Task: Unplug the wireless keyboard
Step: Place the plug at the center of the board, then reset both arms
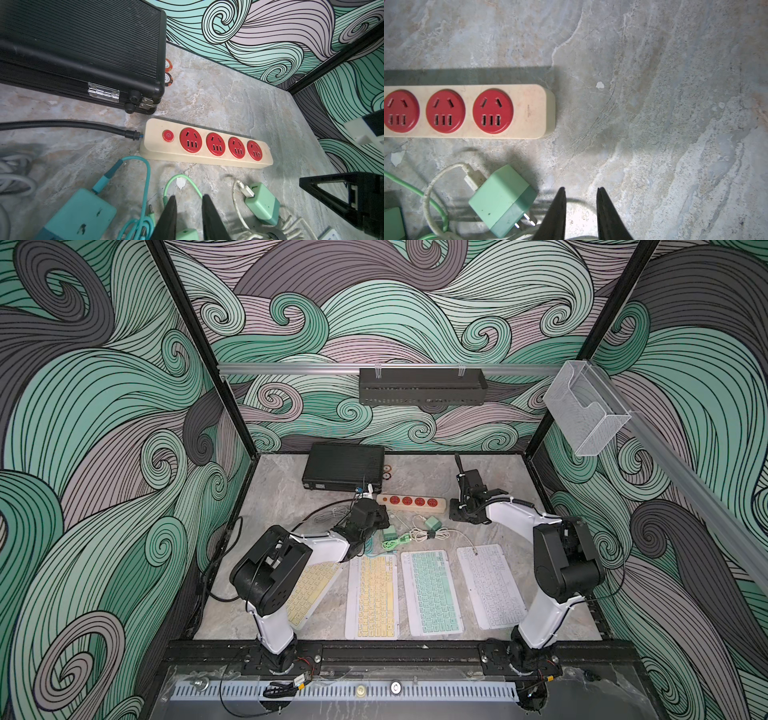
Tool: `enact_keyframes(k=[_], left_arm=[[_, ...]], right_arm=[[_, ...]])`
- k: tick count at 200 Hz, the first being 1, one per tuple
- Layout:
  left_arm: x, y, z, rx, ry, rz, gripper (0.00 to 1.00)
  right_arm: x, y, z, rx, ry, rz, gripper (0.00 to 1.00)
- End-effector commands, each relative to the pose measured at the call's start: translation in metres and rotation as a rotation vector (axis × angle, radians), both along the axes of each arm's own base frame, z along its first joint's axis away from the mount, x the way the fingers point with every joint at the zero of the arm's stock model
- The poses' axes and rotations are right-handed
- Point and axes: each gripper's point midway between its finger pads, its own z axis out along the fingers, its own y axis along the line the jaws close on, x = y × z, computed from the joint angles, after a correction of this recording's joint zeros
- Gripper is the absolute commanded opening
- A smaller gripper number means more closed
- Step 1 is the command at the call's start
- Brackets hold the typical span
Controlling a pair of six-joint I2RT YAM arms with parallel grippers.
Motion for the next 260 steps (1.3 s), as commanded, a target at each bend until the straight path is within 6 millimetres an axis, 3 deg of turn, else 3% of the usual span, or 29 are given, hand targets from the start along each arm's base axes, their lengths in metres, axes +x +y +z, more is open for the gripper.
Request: enact_keyframes(k=[1,30,43,61,78,89,111,128,143,168,198,216,260], left_arm=[[-0.005,0.004,0.02,0.002,-0.055,0.005,0.24],[-0.017,0.025,0.047,0.011,-0.099,0.072,0.24],[-0.026,0.043,0.059,0.033,-0.117,0.132,0.24],[-0.043,0.08,0.073,0.09,-0.131,0.243,0.24],[-0.064,0.123,0.088,0.182,-0.171,0.363,0.26],[-0.077,0.149,0.099,0.246,-0.217,0.42,0.35],[-0.101,0.198,0.11,0.366,-0.272,0.548,0.64],[-0.116,0.232,0.102,0.482,-0.249,0.639,0.66],[-0.121,0.25,0.094,0.513,-0.237,0.679,0.71],[-0.129,0.281,0.088,0.639,-0.188,0.787,0.71],[-0.116,0.292,0.06,0.697,-0.119,0.775,0.69],[-0.104,0.301,0.04,0.705,-0.086,0.781,0.69],[-0.076,0.313,0.031,0.642,-0.088,0.766,0.7]], right_arm=[[-0.002,-0.001,0.012,0.016,-0.062,0.001,0.28],[-0.015,-0.011,0.031,0.036,-0.185,-0.032,0.33],[-0.021,-0.013,0.034,0.049,-0.235,-0.04,0.41],[-0.024,-0.019,0.042,0.041,-0.291,-0.05,0.45],[-0.026,-0.036,0.058,-0.033,-0.348,-0.085,0.48],[-0.031,-0.053,0.071,-0.102,-0.405,-0.125,0.51],[-0.046,-0.088,0.093,-0.228,-0.531,-0.232,0.66],[-0.058,-0.108,0.102,-0.286,-0.613,-0.296,0.74],[-0.061,-0.115,0.106,-0.312,-0.674,-0.297,0.75],[-0.061,-0.119,0.089,-0.359,-0.69,-0.252,0.78],[-0.051,-0.118,0.059,-0.345,-0.649,-0.215,0.81],[-0.042,-0.108,0.056,-0.323,-0.641,-0.147,0.8],[-0.024,-0.095,0.055,-0.33,-0.699,-0.026,0.8]])
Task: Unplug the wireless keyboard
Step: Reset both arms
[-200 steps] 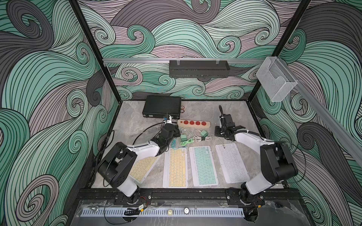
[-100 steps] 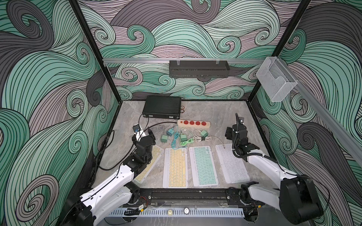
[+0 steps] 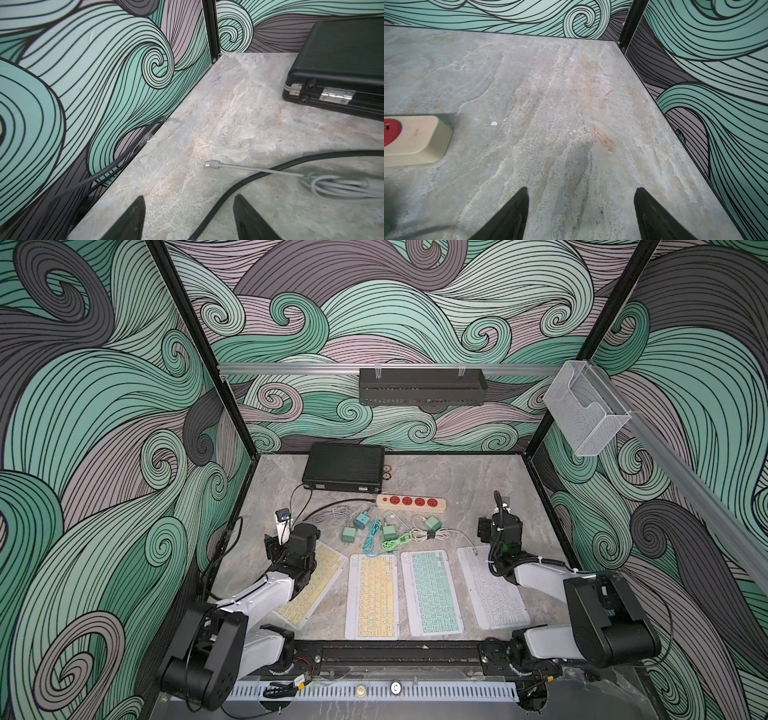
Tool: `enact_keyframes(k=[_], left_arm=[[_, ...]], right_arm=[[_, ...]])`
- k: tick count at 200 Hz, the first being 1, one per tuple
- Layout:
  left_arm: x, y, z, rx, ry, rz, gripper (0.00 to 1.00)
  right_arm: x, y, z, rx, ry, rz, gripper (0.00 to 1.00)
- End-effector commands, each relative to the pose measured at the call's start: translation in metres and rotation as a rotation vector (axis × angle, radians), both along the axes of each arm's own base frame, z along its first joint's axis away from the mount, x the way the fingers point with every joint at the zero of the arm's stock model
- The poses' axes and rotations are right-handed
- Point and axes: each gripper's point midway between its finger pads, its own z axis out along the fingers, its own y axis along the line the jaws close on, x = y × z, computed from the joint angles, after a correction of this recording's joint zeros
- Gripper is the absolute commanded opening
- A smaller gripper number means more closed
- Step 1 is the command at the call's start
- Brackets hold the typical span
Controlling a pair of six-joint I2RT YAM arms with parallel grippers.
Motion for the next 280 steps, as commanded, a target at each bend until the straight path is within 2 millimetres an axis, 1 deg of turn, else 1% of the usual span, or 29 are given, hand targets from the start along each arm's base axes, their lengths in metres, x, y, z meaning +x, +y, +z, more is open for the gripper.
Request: enact_keyframes(k=[1,14,21,24,30,41,44,45,46,49,62,77,83,86,88,95,99,106,116,122,128,132,147,159,280], left_arm=[[0.025,-0.002,0.019,-0.059,-0.117,-0.058,0.7],[0.029,0.002,0.017,-0.084,-0.13,-0.075,0.7],[0.03,0.004,0.017,-0.097,-0.138,-0.085,0.7],[0.03,0.004,0.017,-0.102,-0.141,-0.089,0.7],[0.032,0.005,0.016,-0.111,-0.142,-0.1,0.7],[0.035,0.007,0.014,-0.124,-0.144,-0.109,0.71],[0.036,0.007,0.014,-0.125,-0.143,-0.115,0.71],[0.036,0.007,0.014,-0.127,-0.143,-0.117,0.71],[0.037,0.007,0.014,-0.126,-0.141,-0.117,0.71],[0.038,0.007,0.013,-0.126,-0.139,-0.126,0.71],[0.043,0.002,0.013,-0.112,-0.139,-0.171,0.71],[0.046,-0.002,0.005,-0.114,-0.188,-0.213,0.73],[0.049,-0.007,0.0,-0.118,-0.19,-0.255,0.74],[0.052,-0.011,0.001,-0.114,-0.196,-0.283,0.74],[0.053,-0.014,-0.006,-0.112,-0.173,-0.302,0.74],[0.058,-0.024,-0.017,-0.119,-0.136,-0.37,0.74],[0.061,-0.028,-0.017,-0.11,-0.132,-0.395,0.74],[0.064,-0.03,-0.019,-0.091,-0.125,-0.414,0.8],[0.065,-0.024,-0.019,-0.1,-0.124,-0.377,0.81],[0.066,-0.017,-0.019,-0.119,-0.116,-0.325,0.82],[0.066,-0.01,-0.021,-0.146,-0.091,-0.278,0.96],[0.069,-0.008,-0.023,-0.163,-0.075,-0.277,0.98],[0.079,-0.001,-0.029,-0.188,-0.044,-0.261,0.99],[0.077,0.0,-0.03,-0.229,-0.037,-0.265,0.99],[0.078,0.0,-0.029,-0.222,-0.043,-0.271,0.99]], right_arm=[[0.018,0.01,0.017,-0.021,-0.1,0.097,0.81],[0.025,0.003,0.006,0.057,-0.102,0.115,0.81],[0.025,-0.003,0.001,0.123,-0.085,0.133,0.81],[0.024,-0.002,-0.002,0.155,-0.075,0.154,0.81],[0.024,-0.004,-0.001,0.191,-0.103,0.171,0.82],[0.021,0.001,-0.004,0.2,-0.124,0.216,0.85],[0.021,0.004,-0.005,0.201,-0.125,0.235,0.95],[0.021,0.004,-0.005,0.201,-0.125,0.235,0.95],[0.021,0.006,-0.004,0.2,-0.126,0.246,0.98],[0.021,0.008,-0.004,0.201,-0.125,0.256,0.99],[0.02,0.015,-0.005,0.197,-0.104,0.297,0.99],[0.021,0.014,-0.004,0.191,-0.113,0.292,1.0],[0.022,0.011,-0.006,0.187,-0.098,0.268,1.0],[0.022,0.01,-0.006,0.186,-0.092,0.255,1.0],[0.023,0.009,-0.006,0.188,-0.093,0.25,0.99],[0.023,0.008,-0.005,0.186,-0.102,0.248,1.0],[0.023,0.008,-0.005,0.185,-0.103,0.248,0.99],[0.023,0.008,-0.007,0.188,-0.093,0.247,0.99],[0.023,0.009,-0.006,0.185,-0.099,0.248,0.99],[0.023,0.009,-0.006,0.184,-0.099,0.247,0.99],[0.023,0.009,-0.005,0.183,-0.099,0.247,0.99],[0.023,0.008,-0.006,0.184,-0.096,0.246,0.99],[0.023,0.009,-0.006,0.183,-0.096,0.248,1.0],[0.023,0.009,-0.006,0.184,-0.096,0.248,0.99],[0.023,0.009,-0.006,0.184,-0.097,0.248,1.0]])
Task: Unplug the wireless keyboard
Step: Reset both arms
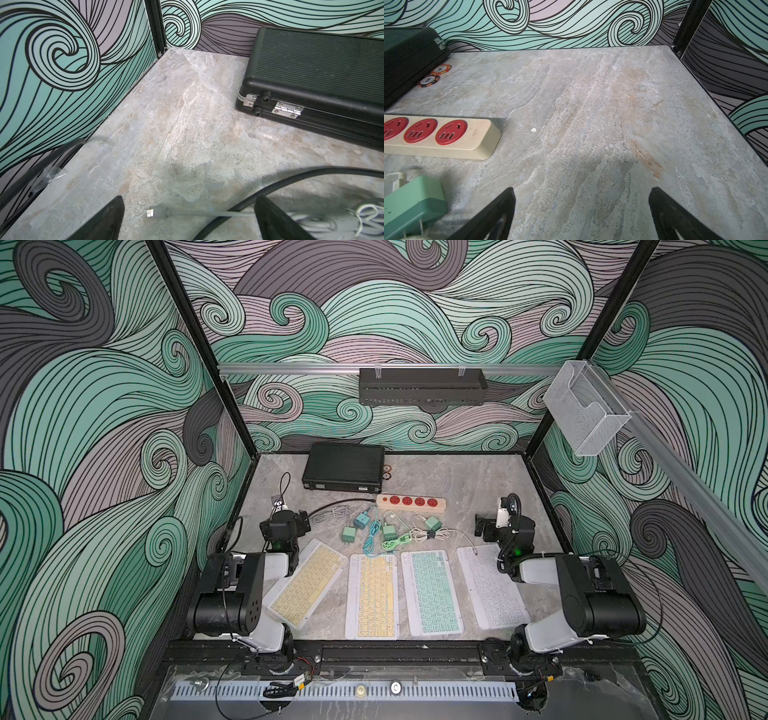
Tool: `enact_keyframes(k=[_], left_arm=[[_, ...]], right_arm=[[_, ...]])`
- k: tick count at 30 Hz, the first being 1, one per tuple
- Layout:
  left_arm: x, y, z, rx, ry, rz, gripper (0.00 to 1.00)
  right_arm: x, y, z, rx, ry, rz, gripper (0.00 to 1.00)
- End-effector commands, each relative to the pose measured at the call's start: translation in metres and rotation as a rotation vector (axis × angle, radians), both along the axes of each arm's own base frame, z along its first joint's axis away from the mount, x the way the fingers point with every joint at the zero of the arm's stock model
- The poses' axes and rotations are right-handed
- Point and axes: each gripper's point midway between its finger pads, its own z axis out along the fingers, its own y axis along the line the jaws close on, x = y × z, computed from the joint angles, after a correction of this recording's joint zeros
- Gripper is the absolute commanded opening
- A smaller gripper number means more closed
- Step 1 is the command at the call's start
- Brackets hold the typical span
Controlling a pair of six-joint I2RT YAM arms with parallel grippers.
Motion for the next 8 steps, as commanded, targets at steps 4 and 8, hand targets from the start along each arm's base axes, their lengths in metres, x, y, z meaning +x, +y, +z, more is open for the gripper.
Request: enact_keyframes(k=[4,8], left_arm=[[0.0012,-0.0006,0.0027,-0.013,-0.006,-0.003,0.99],[0.0008,-0.0004,0.0025,-0.011,-0.005,-0.002,0.99]], right_arm=[[0.0067,0.0026,0.0105,-0.008,-0.036,0.015,1.0],[0.0067,0.0026,0.012,-0.008,-0.041,0.014,0.99]])
